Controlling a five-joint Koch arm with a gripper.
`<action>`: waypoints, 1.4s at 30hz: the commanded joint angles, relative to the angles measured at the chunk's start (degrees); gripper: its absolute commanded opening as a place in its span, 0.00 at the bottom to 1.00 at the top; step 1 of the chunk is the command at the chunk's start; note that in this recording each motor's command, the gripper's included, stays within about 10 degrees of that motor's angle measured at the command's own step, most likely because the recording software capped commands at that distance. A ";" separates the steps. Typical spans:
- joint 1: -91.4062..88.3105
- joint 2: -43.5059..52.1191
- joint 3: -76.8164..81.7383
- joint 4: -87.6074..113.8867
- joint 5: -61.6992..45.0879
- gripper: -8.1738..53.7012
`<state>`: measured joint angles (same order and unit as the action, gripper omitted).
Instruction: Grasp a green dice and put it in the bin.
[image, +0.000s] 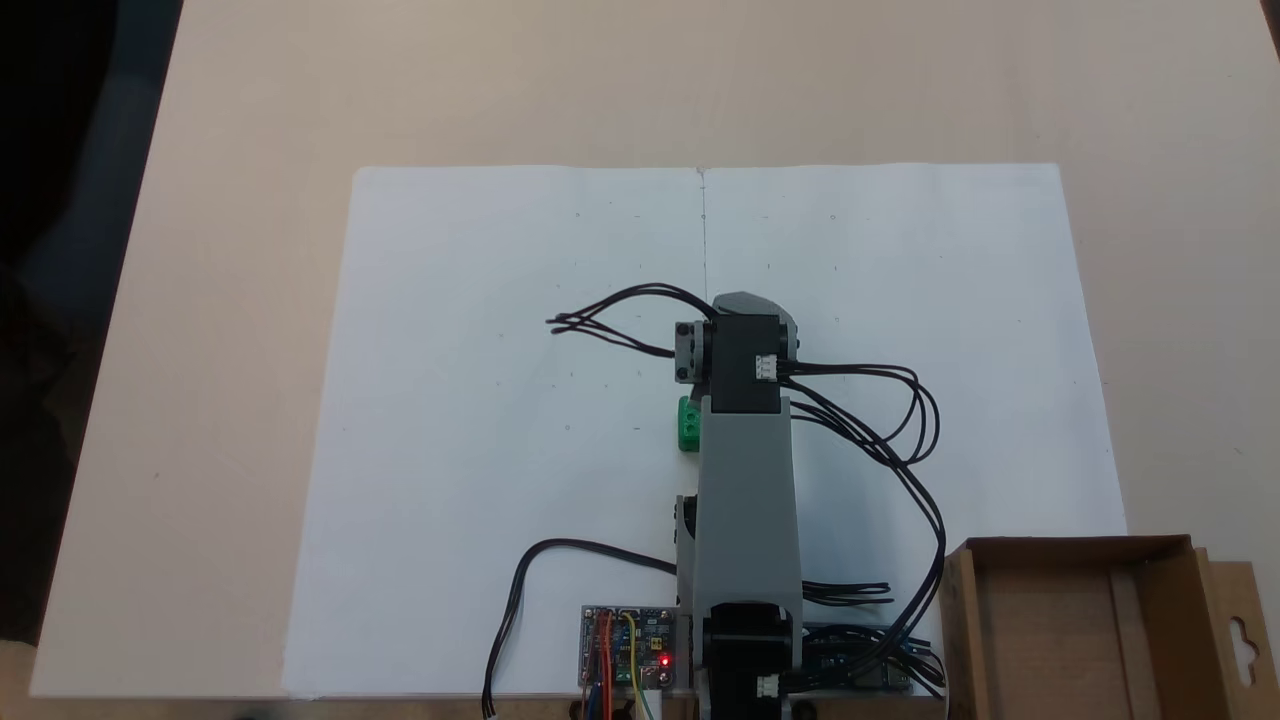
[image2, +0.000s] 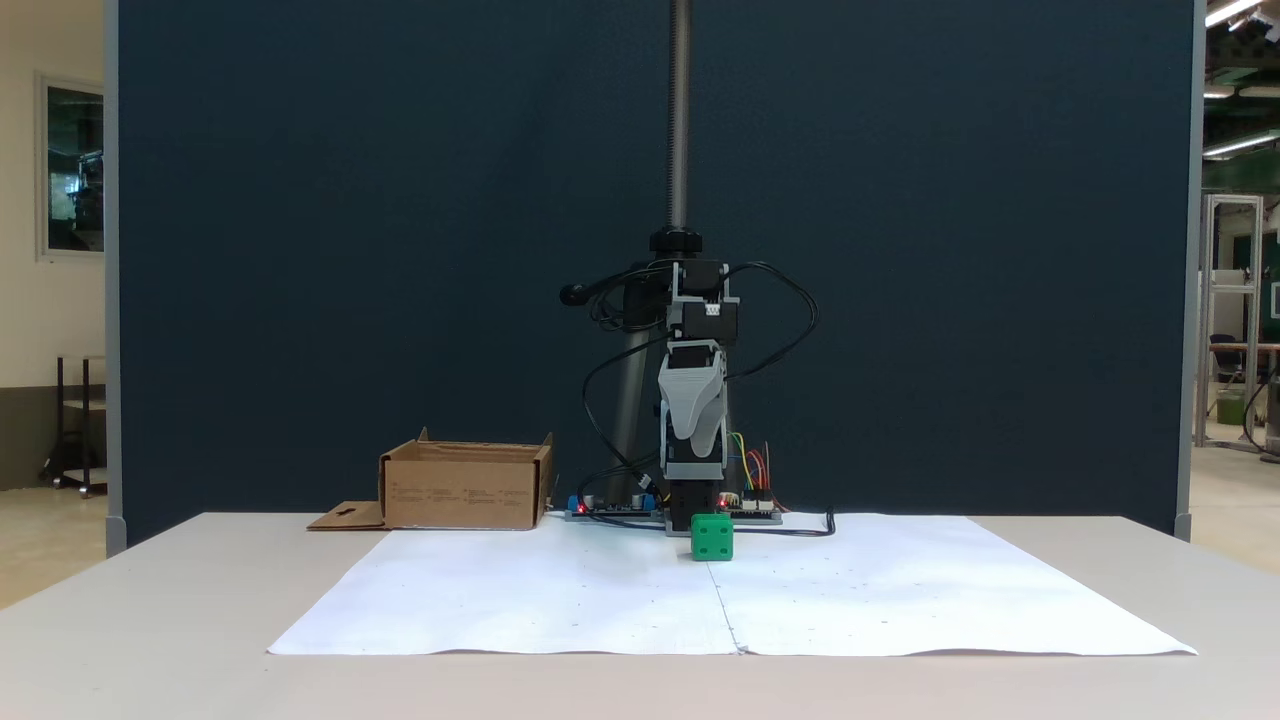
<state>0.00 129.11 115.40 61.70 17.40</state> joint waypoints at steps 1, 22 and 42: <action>-1.49 7.12 -2.20 3.96 5.89 0.82; -9.05 2.55 -2.20 1.85 3.96 0.85; -7.47 -6.94 5.27 -3.16 3.87 0.85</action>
<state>-6.42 119.09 120.76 59.59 18.81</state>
